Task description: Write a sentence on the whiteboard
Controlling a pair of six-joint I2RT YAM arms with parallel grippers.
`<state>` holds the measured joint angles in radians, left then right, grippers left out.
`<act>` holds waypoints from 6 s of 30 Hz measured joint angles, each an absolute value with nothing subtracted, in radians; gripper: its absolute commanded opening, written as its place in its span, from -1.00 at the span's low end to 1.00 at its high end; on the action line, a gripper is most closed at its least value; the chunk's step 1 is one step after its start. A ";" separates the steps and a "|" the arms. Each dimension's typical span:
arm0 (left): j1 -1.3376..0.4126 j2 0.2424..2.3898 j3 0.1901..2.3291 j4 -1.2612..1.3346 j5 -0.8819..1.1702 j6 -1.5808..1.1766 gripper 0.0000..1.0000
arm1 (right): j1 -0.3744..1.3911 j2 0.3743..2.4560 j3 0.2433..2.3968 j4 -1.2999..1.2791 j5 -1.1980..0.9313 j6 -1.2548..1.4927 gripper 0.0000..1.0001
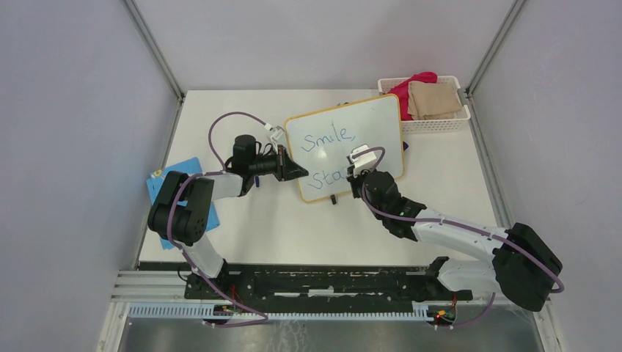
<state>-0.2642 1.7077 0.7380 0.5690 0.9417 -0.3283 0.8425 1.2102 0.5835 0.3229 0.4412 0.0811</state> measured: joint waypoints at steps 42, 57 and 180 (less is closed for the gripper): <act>-0.266 1.707 0.742 0.563 0.940 -0.328 -0.96 | 0.809 1.148 0.569 0.313 0.446 0.082 -1.00; -0.266 1.707 0.742 0.563 0.940 -0.328 -0.96 | 0.795 1.177 0.575 0.315 0.445 0.083 -1.00; -0.277 1.700 0.747 0.552 0.913 -0.327 -0.96 | 0.673 1.081 0.386 0.402 0.355 0.184 -1.00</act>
